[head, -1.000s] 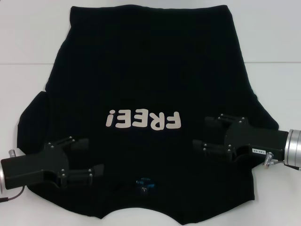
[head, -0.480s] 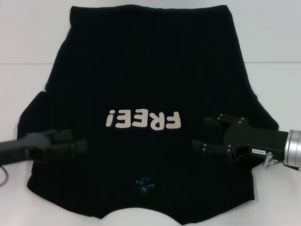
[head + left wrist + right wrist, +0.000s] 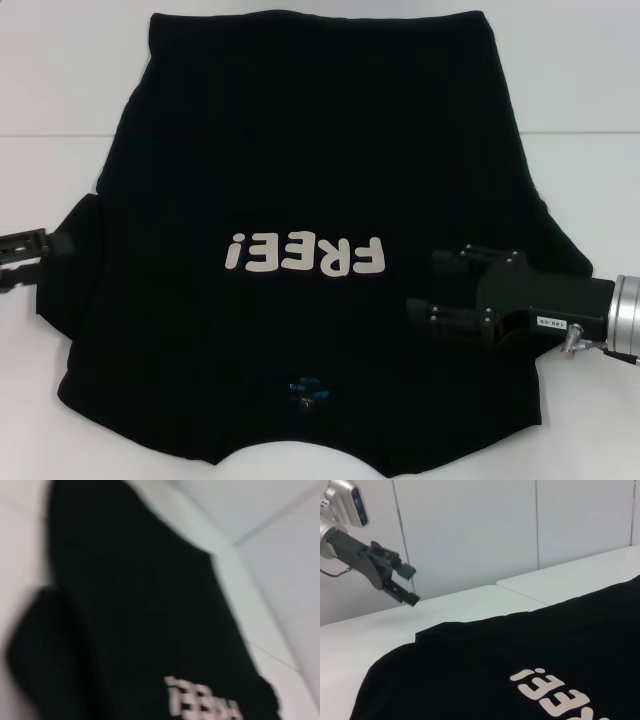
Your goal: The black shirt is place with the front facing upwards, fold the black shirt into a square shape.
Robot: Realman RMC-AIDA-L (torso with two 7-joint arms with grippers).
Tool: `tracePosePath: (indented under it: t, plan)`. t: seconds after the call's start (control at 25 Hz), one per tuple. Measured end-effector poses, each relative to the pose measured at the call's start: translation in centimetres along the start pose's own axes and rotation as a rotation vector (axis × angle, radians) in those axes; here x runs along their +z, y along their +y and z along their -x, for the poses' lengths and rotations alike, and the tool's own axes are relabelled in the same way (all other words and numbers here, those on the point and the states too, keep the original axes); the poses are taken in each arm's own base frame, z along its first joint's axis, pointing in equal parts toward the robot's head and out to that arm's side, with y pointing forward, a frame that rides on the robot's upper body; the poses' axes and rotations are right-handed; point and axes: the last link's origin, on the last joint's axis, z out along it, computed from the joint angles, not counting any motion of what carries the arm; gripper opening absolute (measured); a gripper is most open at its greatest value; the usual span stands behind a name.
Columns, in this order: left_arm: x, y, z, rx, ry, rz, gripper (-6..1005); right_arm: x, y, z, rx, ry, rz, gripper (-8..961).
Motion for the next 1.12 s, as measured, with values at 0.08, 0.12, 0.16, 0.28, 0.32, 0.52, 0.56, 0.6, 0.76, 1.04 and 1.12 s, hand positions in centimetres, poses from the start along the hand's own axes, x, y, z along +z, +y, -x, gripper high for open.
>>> tracePosePath:
  t: [0.08,0.12,0.16,0.28,0.32,0.52,0.56,0.6,0.76,1.04,1.12]
  plan:
    - [-0.2,-0.7,-0.4,-0.048,-0.007,-0.062,942,0.0,0.0,0.0,-0.001,0.0,0.001,820]
    - [-0.3,-1.2,-0.5,-0.066,-0.006,-0.097,942,0.1,0.0,0.1,-0.003,0.0,0.002,820]
    - [-0.2,-1.6,-0.6,-0.082,-0.004,-0.13,942,0.1,0.0,0.2,-0.004,-0.001,0.003,819]
    - [0.2,-2.9,-0.8,-0.103,0.014,-0.221,942,0.3,0.1,0.2,-0.006,0.003,0.012,819]
    - [0.6,-3.4,-0.9,-0.106,0.022,-0.248,941,0.4,0.1,0.2,-0.007,0.004,0.015,819]
    - [1.4,-3.9,-0.9,-0.105,0.04,-0.282,941,0.4,0.1,0.2,0.003,0.006,0.017,819]
    - [1.6,-3.9,-0.9,-0.104,0.038,-0.284,941,0.4,0.1,0.2,0.004,0.007,0.017,819]
    - [1.7,-3.9,-0.9,-0.103,0.035,-0.282,941,0.4,0.1,0.2,0.004,0.007,0.017,819]
    - [2.2,-3.8,-0.7,-0.102,0.024,-0.283,940,0.4,0.2,0.2,0.004,0.003,0.025,819]
    - [3.1,-3.9,-0.1,-0.117,0.014,-0.283,939,0.3,0.3,0.2,0.007,0.002,0.028,819]
    - [3.3,-3.9,0.0,-0.117,0.013,-0.281,939,0.3,0.3,0.2,0.007,0.002,0.028,819]
